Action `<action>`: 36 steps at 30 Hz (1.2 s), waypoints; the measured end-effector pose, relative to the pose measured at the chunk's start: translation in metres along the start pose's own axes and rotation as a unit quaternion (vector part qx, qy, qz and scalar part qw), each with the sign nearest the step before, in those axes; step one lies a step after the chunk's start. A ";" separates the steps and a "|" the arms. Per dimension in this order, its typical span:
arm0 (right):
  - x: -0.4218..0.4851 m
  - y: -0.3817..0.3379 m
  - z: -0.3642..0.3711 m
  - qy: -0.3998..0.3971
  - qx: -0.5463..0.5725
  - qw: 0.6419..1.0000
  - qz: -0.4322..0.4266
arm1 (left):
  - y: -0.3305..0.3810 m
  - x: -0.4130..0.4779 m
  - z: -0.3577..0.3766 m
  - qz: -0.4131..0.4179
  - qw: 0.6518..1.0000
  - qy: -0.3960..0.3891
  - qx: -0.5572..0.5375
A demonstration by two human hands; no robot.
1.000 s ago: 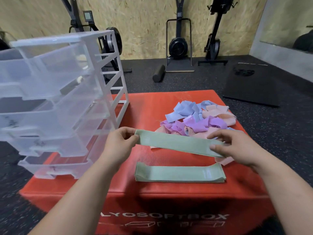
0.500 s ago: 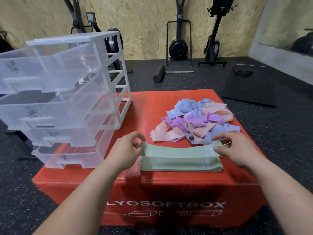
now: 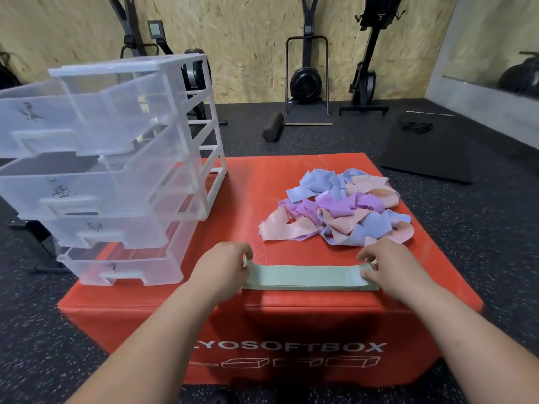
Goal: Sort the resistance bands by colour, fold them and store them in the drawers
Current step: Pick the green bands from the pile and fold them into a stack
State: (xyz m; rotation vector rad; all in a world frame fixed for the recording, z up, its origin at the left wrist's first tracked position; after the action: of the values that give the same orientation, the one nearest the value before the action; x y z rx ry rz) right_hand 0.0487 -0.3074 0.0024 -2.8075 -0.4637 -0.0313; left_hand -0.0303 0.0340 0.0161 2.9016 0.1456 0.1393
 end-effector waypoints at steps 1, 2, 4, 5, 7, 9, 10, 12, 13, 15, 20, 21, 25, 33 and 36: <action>0.001 0.001 0.002 -0.009 -0.019 1.000 0.000 | 0.000 0.000 0.003 0.004 1.000 -0.003 0.010; 0.001 0.002 0.004 -0.015 -0.030 0.999 -0.001 | 0.000 0.001 0.004 0.007 1.000 -0.006 0.014; 0.003 0.003 0.002 -0.021 -0.032 0.999 -0.012 | -0.002 0.003 0.004 0.015 1.000 0.001 0.015; 0.004 0.003 -0.001 -0.022 -0.025 0.999 -0.023 | -0.002 0.004 0.002 0.025 1.000 0.007 0.009; 0.004 0.004 -0.008 -0.034 0.005 0.998 -0.046 | 0.000 0.004 0.000 0.057 0.998 0.006 -0.012; 0.002 0.002 -0.009 -0.076 0.030 0.994 -0.076 | 0.002 0.003 0.002 0.092 0.995 -0.026 -0.036; 0.000 0.000 -0.007 -0.098 0.026 0.991 -0.091 | 0.003 0.002 0.005 0.103 0.993 -0.048 -0.040; -0.002 0.000 0.000 -0.127 0.005 0.987 -0.102 | 0.002 0.003 0.012 0.110 0.990 -0.080 -0.031; -0.002 0.000 0.003 -0.132 -0.003 0.986 -0.101 | 0.002 0.003 0.015 0.108 0.990 -0.087 -0.023; 0.000 0.002 0.006 -0.131 -0.016 0.986 -0.098 | 0.000 0.005 0.018 0.107 0.991 -0.085 -0.006; 0.005 0.005 0.008 -0.130 -0.037 0.986 -0.101 | -0.001 0.011 0.015 0.108 0.991 -0.078 0.009; 0.005 0.006 0.009 -0.132 -0.035 0.986 -0.098 | 0.000 0.011 0.016 0.108 0.991 -0.080 0.008; 0.005 0.006 0.012 -0.125 -0.029 0.986 -0.102 | 0.001 0.010 0.020 0.115 0.989 -0.090 0.006; 0.006 0.007 0.010 -0.131 -0.038 0.986 -0.093 | 0.001 0.016 0.026 0.118 0.989 -0.083 0.027; 0.005 0.011 0.004 -0.139 0.011 0.987 -0.076 | 0.004 0.015 0.024 0.139 0.988 -0.063 0.021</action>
State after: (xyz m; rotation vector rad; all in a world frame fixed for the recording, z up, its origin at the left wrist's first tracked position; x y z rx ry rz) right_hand 0.0567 -0.3148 -0.0041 -2.7579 -0.7374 0.3360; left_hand -0.0128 0.0262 -0.0053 2.9472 -0.2817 -0.0006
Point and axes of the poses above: each hand's wrist, its own x-axis towards the middle knuckle, its own z-axis out of the palm, y = z × x, the point moved 6 cm from there along x, towards the middle knuckle, and after that the axes turned 4 degrees about -z, right-handed, at the moved point
